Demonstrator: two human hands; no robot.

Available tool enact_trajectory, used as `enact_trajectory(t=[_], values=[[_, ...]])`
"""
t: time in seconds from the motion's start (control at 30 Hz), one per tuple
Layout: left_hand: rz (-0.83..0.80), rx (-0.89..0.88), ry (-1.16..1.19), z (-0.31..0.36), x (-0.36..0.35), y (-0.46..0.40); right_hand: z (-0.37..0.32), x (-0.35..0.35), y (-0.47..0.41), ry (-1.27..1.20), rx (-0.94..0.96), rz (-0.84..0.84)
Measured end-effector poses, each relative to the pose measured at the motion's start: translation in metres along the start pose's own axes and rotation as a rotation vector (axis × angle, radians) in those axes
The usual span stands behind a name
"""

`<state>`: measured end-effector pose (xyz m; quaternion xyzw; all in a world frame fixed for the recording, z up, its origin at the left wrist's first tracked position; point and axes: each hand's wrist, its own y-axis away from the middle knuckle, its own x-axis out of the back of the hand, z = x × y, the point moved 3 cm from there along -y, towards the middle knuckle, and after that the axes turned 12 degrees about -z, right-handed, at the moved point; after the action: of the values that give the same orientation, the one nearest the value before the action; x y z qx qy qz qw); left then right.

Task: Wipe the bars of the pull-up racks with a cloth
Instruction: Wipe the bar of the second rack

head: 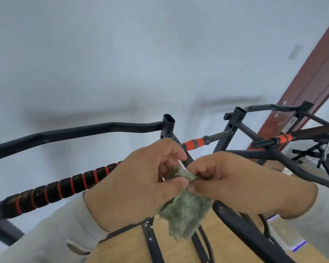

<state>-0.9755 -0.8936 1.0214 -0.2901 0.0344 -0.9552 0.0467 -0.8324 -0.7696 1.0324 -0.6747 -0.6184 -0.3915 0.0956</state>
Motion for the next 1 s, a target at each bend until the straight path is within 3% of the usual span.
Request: enact_trajectory(t=[0.1, 0.23, 0.33, 0.53, 0.73, 0.87, 1.0], values=[[0.08, 0.064, -0.216, -0.006, 0.01, -0.025, 0.03, 0.039, -0.008, -0.037, -0.062, 0.146], [0.041, 0.226, -0.704, -0.021, 0.01, -0.072, 0.089, 0.105, -0.026, -0.11, -0.152, 0.53], [-0.02, 0.353, -0.838, -0.036, 0.001, -0.108, 0.117, 0.138, -0.047, 0.094, -0.066, 0.718], [-0.138, 0.465, -0.932, -0.051, -0.018, -0.142, 0.187, 0.111, -0.076, 0.511, -0.089, 0.278], [-0.141, 0.393, -1.035, -0.046, -0.026, -0.157, 0.19, 0.119, -0.08, 0.537, -0.029, 0.276], [-0.183, 0.365, -1.043, -0.045, -0.034, -0.17, 0.198, 0.114, -0.089, 0.779, 0.01, 0.26], [-0.179, 0.325, -1.07, -0.051, -0.039, -0.177, 0.203, 0.104, -0.096, 0.806, 0.047, 0.308]])
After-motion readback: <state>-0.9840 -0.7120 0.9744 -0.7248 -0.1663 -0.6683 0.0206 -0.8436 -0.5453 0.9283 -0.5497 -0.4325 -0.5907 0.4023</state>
